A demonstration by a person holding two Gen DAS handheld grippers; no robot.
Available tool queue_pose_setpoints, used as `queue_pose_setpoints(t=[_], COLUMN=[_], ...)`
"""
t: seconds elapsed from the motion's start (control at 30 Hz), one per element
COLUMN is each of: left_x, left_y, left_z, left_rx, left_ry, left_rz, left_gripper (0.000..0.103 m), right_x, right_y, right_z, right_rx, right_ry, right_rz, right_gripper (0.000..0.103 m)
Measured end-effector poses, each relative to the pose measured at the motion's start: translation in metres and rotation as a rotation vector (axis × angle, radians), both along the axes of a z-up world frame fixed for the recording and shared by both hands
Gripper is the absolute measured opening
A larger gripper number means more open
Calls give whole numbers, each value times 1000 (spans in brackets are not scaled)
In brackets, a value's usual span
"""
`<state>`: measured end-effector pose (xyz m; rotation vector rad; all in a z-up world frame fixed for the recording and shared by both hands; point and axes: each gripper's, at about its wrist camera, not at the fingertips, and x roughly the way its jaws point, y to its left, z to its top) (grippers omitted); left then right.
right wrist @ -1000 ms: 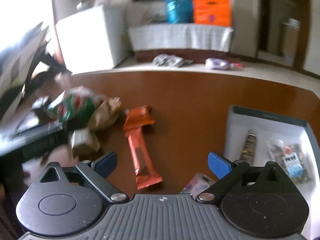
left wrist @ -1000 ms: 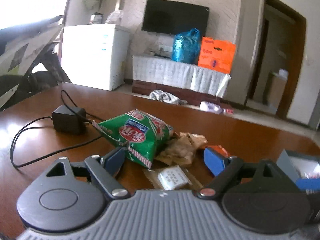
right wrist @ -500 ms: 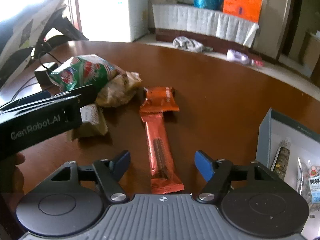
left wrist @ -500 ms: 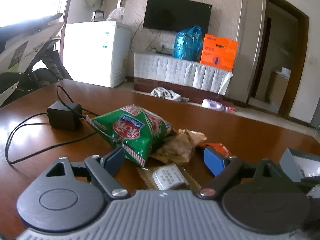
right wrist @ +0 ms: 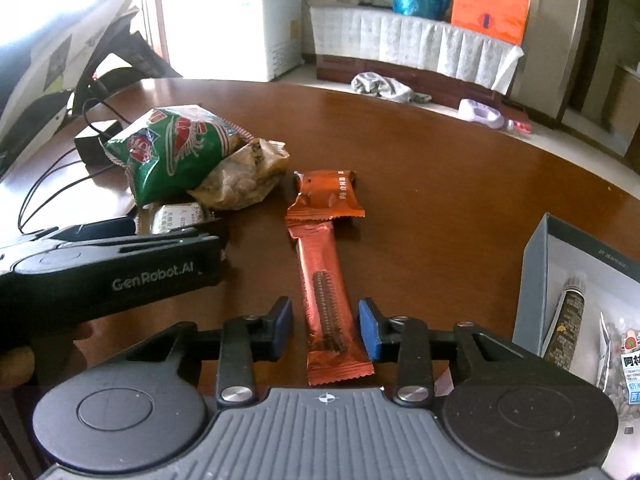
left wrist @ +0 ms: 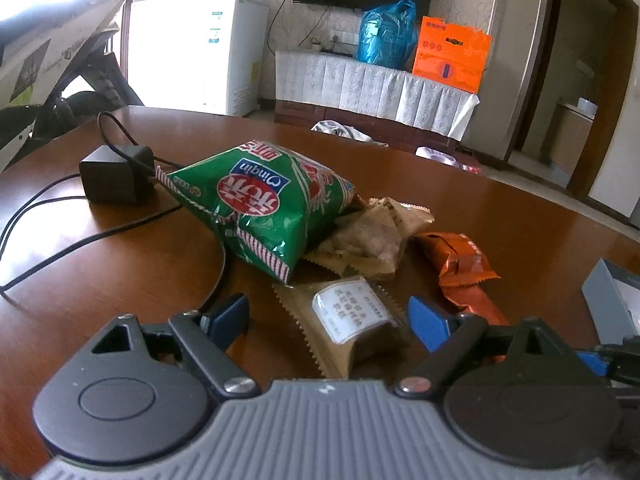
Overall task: Organize snacks
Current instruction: 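Grasp the beige cookie packet with the left tool while the right tool grasps the orange bar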
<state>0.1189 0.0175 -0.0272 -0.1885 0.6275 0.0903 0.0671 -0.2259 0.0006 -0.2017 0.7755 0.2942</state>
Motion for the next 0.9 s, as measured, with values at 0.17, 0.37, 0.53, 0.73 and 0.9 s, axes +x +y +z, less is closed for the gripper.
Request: queue_pose_setpoints(t=[0.17, 0.37, 0.53, 0.73, 0.9], left_x=[2, 3, 3, 3, 3], left_y=[-2, -4, -2, -4, -7], left_z=[-1, 0, 0, 1, 0], left_rx=[15, 7, -19, -44, -47], left_ry=[3, -6, -7, -6, -6], left_rz=[-12, -52, -67, -99, -113], left_gripper=[87, 61, 56, 54, 54], right_x=[-2, -3, -1, 0, 0], right_y=[0, 1, 0, 1, 2], right_z=[0, 0, -1, -3, -4], right_rx=[-5, -6, -1, 11, 12], right_ry=[-4, -6, -10, -24, -35], right_rz=[7, 8, -8, -13, -12], right_gripper=[32, 33, 44, 51, 50])
